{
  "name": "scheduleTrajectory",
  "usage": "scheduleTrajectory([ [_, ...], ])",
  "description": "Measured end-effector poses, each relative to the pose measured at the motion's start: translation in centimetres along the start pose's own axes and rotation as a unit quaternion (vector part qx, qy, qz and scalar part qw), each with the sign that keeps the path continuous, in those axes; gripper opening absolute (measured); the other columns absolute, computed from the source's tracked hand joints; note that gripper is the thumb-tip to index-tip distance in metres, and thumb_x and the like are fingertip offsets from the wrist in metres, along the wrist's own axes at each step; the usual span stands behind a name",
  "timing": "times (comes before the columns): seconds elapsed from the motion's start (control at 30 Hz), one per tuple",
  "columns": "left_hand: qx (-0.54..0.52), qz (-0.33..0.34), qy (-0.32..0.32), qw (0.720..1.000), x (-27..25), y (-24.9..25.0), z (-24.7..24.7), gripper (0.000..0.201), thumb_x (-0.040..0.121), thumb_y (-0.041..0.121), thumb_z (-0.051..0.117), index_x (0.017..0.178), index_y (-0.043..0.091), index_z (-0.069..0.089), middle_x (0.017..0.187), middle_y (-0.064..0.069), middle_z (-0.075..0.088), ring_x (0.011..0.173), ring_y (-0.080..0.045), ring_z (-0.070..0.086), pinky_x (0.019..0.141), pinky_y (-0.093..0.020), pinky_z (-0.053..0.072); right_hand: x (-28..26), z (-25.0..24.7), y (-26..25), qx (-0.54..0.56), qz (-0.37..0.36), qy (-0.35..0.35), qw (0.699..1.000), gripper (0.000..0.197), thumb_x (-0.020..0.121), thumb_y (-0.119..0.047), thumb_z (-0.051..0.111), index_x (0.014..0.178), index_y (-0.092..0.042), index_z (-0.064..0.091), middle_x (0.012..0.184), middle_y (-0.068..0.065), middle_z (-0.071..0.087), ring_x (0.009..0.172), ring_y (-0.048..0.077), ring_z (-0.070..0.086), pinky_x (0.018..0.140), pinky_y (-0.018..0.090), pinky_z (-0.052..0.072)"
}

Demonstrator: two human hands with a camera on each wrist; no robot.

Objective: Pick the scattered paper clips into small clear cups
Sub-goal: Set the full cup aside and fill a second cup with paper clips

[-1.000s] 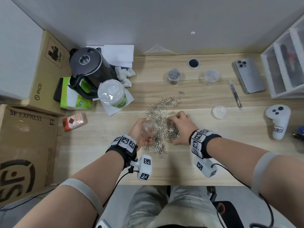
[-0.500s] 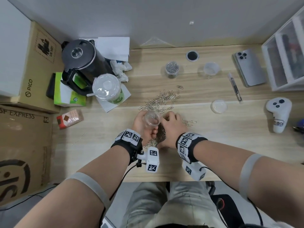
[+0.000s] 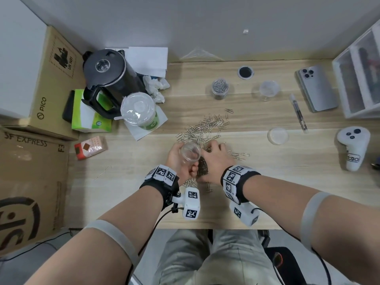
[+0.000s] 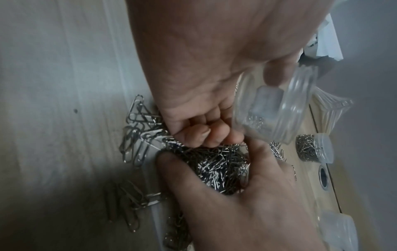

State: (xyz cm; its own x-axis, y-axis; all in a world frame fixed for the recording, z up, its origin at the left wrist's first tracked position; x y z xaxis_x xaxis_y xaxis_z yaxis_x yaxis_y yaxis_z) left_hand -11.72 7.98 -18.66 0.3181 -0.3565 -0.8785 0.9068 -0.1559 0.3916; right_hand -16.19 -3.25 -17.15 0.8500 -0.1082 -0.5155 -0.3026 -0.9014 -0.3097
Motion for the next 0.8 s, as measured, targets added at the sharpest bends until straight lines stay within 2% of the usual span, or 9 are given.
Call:
scheduleTrajectory([
  [0.1, -0.021, 0.005, -0.012, 1.000, 0.4, -0.3, 0.3, 0.054, 0.092, 0.052, 0.034, 0.076, 0.010, 0.063, 0.065, -0.010, 0.044, 0.052, -0.020, 0.036, 0.053, -0.029, 0.025, 0.1, -0.1, 0.2, 0.022, -0.008, 0.013, 1.000, 0.068, 0.066, -0.045, 0.074, 0.125, -0.035, 0.041, 0.126, 0.006, 0.031, 0.113, 0.031, 0.036, 0.084, 0.045, 0.050],
  [0.2, -0.041, 0.010, -0.020, 0.999, 0.6, -0.5, 0.6, 0.054, 0.090, 0.052, 0.036, 0.074, 0.008, 0.064, 0.065, -0.011, 0.045, 0.053, -0.021, 0.038, 0.054, -0.030, 0.028, 0.1, -0.2, 0.4, 0.054, -0.009, 0.018, 0.998, 0.055, 0.073, -0.031, 0.070, 0.123, -0.033, 0.045, 0.127, 0.006, 0.032, 0.113, 0.030, 0.036, 0.089, 0.045, 0.048],
  [0.33, -0.052, -0.001, -0.018, 0.998, 0.6, -0.6, 0.7, 0.055, 0.089, 0.052, 0.038, 0.079, 0.005, 0.064, 0.066, -0.012, 0.047, 0.055, -0.022, 0.040, 0.055, -0.030, 0.031, 0.0, -0.6, 0.7, 0.085, -0.012, 0.036, 0.996, 0.028, 0.081, -0.017, 0.060, 0.108, -0.025, 0.056, 0.123, 0.004, 0.037, 0.111, 0.026, 0.036, 0.094, 0.042, 0.044],
  [0.43, -0.045, -0.008, -0.011, 0.999, 0.5, -0.3, 0.7, 0.055, 0.088, 0.053, 0.039, 0.083, 0.004, 0.063, 0.066, -0.011, 0.048, 0.055, -0.022, 0.042, 0.055, -0.030, 0.032, 0.1, -0.4, 0.9, 0.104, -0.017, 0.044, 0.993, 0.025, 0.085, -0.011, 0.055, 0.108, -0.019, 0.062, 0.123, 0.004, 0.041, 0.112, 0.027, 0.037, 0.098, 0.041, 0.040],
  [0.53, -0.036, -0.011, -0.005, 0.999, 0.3, 0.0, 0.7, 0.054, 0.087, 0.052, 0.039, 0.084, 0.005, 0.063, 0.066, -0.011, 0.048, 0.055, -0.022, 0.042, 0.054, -0.029, 0.032, 0.3, -0.4, 1.2, 0.130, -0.023, 0.057, 0.990, 0.023, 0.086, -0.009, 0.058, 0.108, -0.013, 0.064, 0.125, 0.007, 0.046, 0.116, 0.029, 0.042, 0.101, 0.036, 0.038],
  [0.63, -0.026, -0.009, 0.003, 1.000, 0.0, 0.2, 0.5, 0.056, 0.091, 0.051, 0.037, 0.081, 0.004, 0.065, 0.065, -0.011, 0.049, 0.055, -0.021, 0.042, 0.054, -0.029, 0.031, 0.3, -1.3, 1.6, 0.158, -0.018, 0.064, 0.985, 0.023, 0.086, -0.009, 0.062, 0.108, -0.014, 0.068, 0.118, 0.007, 0.051, 0.111, 0.027, 0.049, 0.097, 0.031, 0.038],
  [0.8, -0.006, -0.003, 0.013, 1.000, -0.8, 0.7, 0.9, 0.049, 0.096, 0.047, 0.035, 0.086, 0.007, 0.061, 0.070, -0.010, 0.050, 0.052, -0.018, 0.042, 0.049, -0.025, 0.032, 0.0, -3.8, 2.9, 0.158, 0.002, 0.057, 0.986, 0.022, 0.089, -0.016, 0.064, 0.110, -0.019, 0.069, 0.106, 0.003, 0.056, 0.103, 0.021, 0.053, 0.090, 0.027, 0.038],
])
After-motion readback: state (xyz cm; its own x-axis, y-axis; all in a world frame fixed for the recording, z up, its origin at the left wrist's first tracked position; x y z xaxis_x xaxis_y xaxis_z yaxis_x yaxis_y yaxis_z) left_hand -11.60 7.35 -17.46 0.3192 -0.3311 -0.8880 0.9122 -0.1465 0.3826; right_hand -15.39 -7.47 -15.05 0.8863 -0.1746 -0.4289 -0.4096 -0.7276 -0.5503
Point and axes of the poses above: each hand's wrist, its own x-axis towards the middle knuckle, its own z-axis out of the palm, y = z × x, the point moved 6 cm from there along x, towards the middle knuckle
